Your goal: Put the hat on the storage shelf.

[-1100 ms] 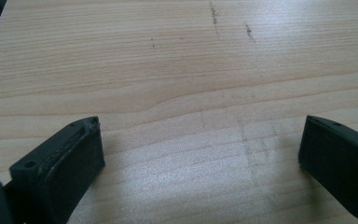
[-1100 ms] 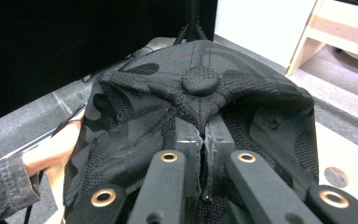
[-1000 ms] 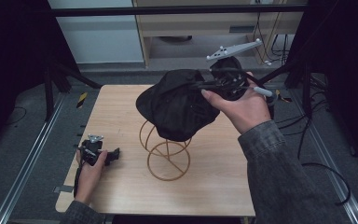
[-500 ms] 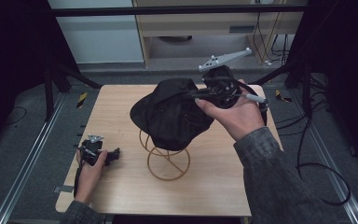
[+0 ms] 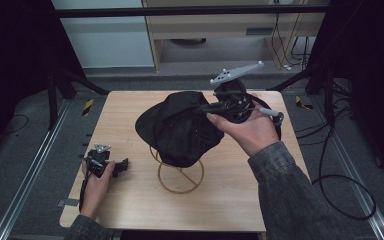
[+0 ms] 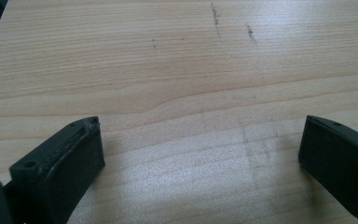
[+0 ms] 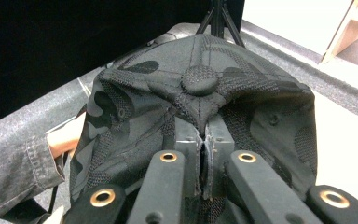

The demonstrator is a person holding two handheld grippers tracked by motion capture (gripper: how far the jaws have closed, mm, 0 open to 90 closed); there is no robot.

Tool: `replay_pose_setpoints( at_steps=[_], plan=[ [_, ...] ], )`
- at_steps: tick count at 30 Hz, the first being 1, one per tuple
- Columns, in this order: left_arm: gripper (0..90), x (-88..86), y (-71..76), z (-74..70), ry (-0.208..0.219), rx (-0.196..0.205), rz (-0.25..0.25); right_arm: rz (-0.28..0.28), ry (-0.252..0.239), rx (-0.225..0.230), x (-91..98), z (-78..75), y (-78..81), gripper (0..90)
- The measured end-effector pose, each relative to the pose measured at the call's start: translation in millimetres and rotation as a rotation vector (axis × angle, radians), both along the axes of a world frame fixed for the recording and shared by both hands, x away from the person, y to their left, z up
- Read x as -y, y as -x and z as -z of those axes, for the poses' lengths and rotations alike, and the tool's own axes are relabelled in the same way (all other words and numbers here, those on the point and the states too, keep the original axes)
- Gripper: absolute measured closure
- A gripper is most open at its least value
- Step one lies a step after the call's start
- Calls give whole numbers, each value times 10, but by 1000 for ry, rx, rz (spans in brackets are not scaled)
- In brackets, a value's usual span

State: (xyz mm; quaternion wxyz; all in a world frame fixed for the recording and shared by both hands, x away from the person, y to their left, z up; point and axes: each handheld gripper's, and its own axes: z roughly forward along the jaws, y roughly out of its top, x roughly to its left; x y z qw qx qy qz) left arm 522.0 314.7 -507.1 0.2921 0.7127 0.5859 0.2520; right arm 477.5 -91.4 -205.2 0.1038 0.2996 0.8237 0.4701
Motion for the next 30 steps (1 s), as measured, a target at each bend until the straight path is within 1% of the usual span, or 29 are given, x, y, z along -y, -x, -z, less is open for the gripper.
replay_pose_setpoints(
  at_steps=[2,3,7,8,11,12,14,18,22,25,27,28,30],
  plan=[
    [0,1,-1,0,0,0,-1,2,0,-5,-1,18,0,868],
    [0,1,0,0,-1,0,-2,0,5,-15,-2,61,5,867],
    [0,1,0,0,-1,0,-2,-2,9,-20,1,113,13,866],
    [0,2,-1,0,-1,1,-3,-1,13,-29,5,135,14,864],
    [0,5,-3,1,0,2,-7,-6,18,-34,8,159,10,863],
    [0,7,-5,3,3,5,-10,-4,26,-42,4,187,-2,861],
    [0,3,-4,0,-2,1,-6,-2,35,-46,-5,215,-6,860],
    [0,4,-5,0,-2,0,-8,-5,34,-48,-13,239,-10,859],
    [0,5,-9,1,-1,2,-10,-4,60,-51,-52,270,-15,859],
    [0,8,-10,2,1,5,-14,-3,60,-61,-60,323,-33,860],
    [0,8,-10,3,2,5,-14,-1,58,-67,-60,333,-35,860],
    [0,5,-10,0,-1,2,-10,-1,70,-71,-67,370,-33,858],
    [0,5,-9,0,-1,1,-10,0,77,-73,-71,382,-31,857]
  ],
)
